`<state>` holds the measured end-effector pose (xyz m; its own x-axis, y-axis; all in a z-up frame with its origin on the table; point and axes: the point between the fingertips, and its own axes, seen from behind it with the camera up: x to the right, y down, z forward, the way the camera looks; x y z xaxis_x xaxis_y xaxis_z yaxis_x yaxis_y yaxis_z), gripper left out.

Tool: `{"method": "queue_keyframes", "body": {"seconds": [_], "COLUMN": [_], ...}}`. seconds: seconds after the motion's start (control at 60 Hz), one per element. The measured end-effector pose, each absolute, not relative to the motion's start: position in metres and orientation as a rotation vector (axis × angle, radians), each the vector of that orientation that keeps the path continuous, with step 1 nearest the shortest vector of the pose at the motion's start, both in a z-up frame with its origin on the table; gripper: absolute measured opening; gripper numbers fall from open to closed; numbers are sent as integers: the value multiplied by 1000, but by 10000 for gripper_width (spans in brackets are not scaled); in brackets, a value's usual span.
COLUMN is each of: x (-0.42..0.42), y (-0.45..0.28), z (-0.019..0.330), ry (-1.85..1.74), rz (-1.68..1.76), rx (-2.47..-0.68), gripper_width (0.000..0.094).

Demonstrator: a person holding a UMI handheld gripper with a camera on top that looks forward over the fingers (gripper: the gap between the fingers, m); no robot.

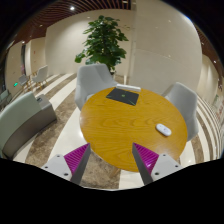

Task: Arrange mouse

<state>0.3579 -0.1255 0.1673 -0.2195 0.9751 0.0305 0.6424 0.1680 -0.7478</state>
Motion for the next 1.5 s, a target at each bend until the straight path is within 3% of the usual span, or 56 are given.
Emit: {"method": "queue_keyframes", "body": {"seconds": [0.133,0.283,0.617,1.5], "x": [357,341,322,135], "y": [-92,-5,121,170], "z": [165,158,119,-7], "ry": [-1855,-1769,-1626,-1728], "rz": [786,719,565,648], "rx": [-1591,-1644,-1751,-1734], "gripper_width": [867,865,866,868]}}
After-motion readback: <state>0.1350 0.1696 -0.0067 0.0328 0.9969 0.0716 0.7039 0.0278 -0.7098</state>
